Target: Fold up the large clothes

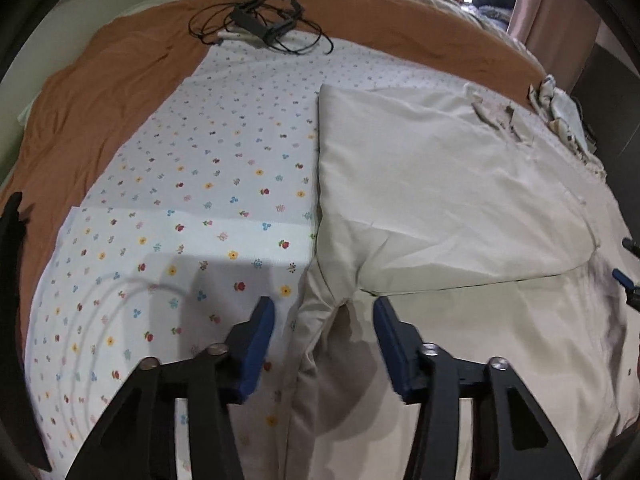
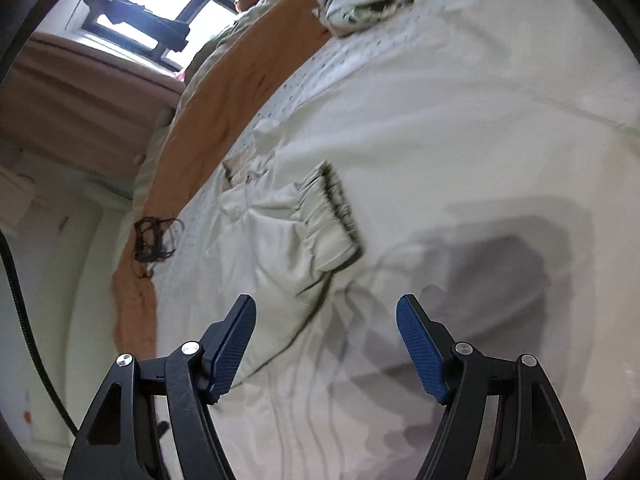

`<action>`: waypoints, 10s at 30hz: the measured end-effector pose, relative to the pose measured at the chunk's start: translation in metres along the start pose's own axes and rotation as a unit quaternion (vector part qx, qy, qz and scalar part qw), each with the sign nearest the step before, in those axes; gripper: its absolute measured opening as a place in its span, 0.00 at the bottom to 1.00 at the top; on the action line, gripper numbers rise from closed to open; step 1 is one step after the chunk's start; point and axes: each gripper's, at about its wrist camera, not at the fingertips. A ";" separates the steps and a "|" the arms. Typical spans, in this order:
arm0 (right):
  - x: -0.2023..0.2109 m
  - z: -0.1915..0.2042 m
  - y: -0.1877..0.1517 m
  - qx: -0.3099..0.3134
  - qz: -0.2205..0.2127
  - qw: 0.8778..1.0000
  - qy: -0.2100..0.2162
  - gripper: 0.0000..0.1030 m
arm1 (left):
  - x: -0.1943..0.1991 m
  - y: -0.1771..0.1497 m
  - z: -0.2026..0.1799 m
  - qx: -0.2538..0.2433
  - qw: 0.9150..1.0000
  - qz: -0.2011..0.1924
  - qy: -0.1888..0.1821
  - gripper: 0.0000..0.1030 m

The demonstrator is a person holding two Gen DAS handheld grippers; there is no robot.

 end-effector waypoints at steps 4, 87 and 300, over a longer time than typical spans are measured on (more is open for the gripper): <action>-0.027 0.003 0.000 -0.006 0.012 1.000 0.004 0.67 | -0.014 0.000 0.002 -0.008 1.000 0.013 0.018 0.37; 0.145 -0.209 0.076 -0.152 -0.203 0.963 -0.095 0.44 | -0.022 0.011 -0.225 0.031 0.988 -0.021 -0.152 0.73; 0.116 -0.097 0.002 -0.122 -0.135 0.983 -0.038 0.54 | -0.045 0.012 -0.147 0.113 0.987 0.014 -0.113 0.73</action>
Point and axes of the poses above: each gripper's, at about its wrist camera, not at the fingertips, and x roughly against the way its jaws point, z to its left, y to its top, and after that the axes turned 4 degrees about -y, right-handed
